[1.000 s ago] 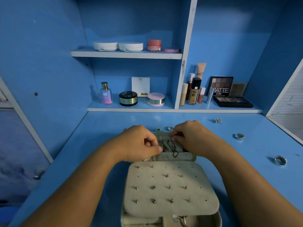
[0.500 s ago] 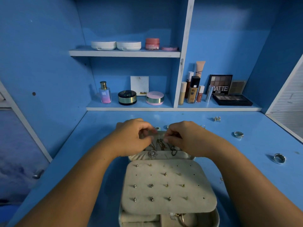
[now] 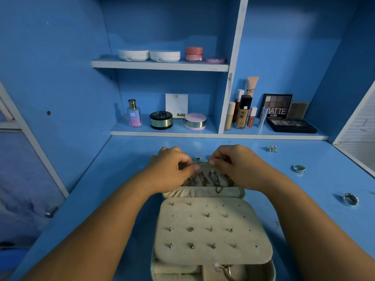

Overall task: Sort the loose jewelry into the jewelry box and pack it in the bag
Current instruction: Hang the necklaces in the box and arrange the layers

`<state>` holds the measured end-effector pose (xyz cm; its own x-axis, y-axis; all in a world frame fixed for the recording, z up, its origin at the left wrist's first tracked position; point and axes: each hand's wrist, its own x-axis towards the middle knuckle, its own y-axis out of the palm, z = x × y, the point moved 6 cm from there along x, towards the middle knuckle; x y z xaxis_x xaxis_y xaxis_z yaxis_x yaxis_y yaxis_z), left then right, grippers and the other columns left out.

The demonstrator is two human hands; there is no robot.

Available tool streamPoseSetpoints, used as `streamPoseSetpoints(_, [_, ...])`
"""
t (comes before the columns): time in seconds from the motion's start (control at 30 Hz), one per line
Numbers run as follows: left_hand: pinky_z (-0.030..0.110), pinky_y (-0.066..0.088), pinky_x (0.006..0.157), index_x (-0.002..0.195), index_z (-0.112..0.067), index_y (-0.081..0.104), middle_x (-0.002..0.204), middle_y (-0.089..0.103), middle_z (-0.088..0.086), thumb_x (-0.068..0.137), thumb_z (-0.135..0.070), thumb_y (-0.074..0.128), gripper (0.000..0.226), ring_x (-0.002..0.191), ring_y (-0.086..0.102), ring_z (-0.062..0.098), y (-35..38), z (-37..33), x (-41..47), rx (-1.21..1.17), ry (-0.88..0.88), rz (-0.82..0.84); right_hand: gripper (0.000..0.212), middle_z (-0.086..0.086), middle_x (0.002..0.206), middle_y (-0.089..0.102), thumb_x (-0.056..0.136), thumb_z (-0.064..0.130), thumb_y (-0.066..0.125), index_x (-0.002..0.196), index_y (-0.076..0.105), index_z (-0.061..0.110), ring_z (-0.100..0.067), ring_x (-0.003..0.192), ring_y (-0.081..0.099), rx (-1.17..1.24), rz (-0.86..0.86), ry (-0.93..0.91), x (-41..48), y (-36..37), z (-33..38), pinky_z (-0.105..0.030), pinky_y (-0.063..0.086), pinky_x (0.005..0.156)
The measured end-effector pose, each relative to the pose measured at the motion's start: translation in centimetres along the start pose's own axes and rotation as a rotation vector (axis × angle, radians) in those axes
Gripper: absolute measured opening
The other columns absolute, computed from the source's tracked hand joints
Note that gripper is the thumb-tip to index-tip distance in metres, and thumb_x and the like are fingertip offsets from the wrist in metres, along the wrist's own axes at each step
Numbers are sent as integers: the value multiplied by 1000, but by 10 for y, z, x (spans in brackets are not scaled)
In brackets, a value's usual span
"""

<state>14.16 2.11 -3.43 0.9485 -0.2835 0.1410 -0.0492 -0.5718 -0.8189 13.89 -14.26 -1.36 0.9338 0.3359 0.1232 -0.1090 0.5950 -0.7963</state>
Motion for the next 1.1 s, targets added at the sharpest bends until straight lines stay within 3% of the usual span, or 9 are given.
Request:
streamPoseSetpoints(0.13, [46,49,85,60,-34,63,83,53,-7,88,-48,62,31,88,56,21,-2,7,2,-24,-105,-141,9,11,73,59,93,26,57,91,66,24,0,65,50,-56,-92,19,4,4,-4,-10,35,54])
streamPoseSetpoints(0.23, [43,48,82,68,-22,71,79,50,-7,88,-51,62,36,92,53,25,-2,8,0,61,-149,-244,12,6,81,63,92,23,58,96,68,18,-6,72,53,-135,-138,-3,8,11,-2,-13,39,62])
streamPoseSetpoints(0.33, [41,46,81,74,-26,73,83,50,-6,86,-53,64,31,97,48,23,-1,5,-1,143,-155,-293,13,0,89,67,91,22,59,96,69,16,-12,79,55,-206,-142,-28,10,17,0,-21,43,70])
streamPoseSetpoints(0.57, [38,40,84,81,-34,69,95,53,-7,80,-56,68,22,102,45,20,-7,1,-5,248,-181,-350,8,-1,85,66,88,23,61,89,68,18,-19,82,60,-230,-153,43,9,13,-2,-32,53,76])
streamPoseSetpoints(0.67, [38,39,84,88,-35,70,95,50,-8,85,-49,67,15,104,43,20,-6,-3,-4,221,-112,-299,7,-2,84,65,88,25,61,86,66,20,-20,82,60,-255,-143,47,8,13,-1,-34,53,75])
streamPoseSetpoints(0.83, [36,30,92,101,-44,69,102,45,-12,90,-40,60,15,107,32,15,-1,-6,-6,231,-45,-58,7,5,73,59,86,22,62,83,67,18,-15,76,57,-275,-62,6,4,11,2,-28,51,71])
streamPoseSetpoints(1.1, [32,21,88,79,-41,68,98,44,-17,80,-38,67,4,106,33,12,-13,-6,-12,228,-69,35,6,9,67,64,79,29,72,75,70,25,-4,59,55,-46,169,1,-3,15,4,-21,49,59])
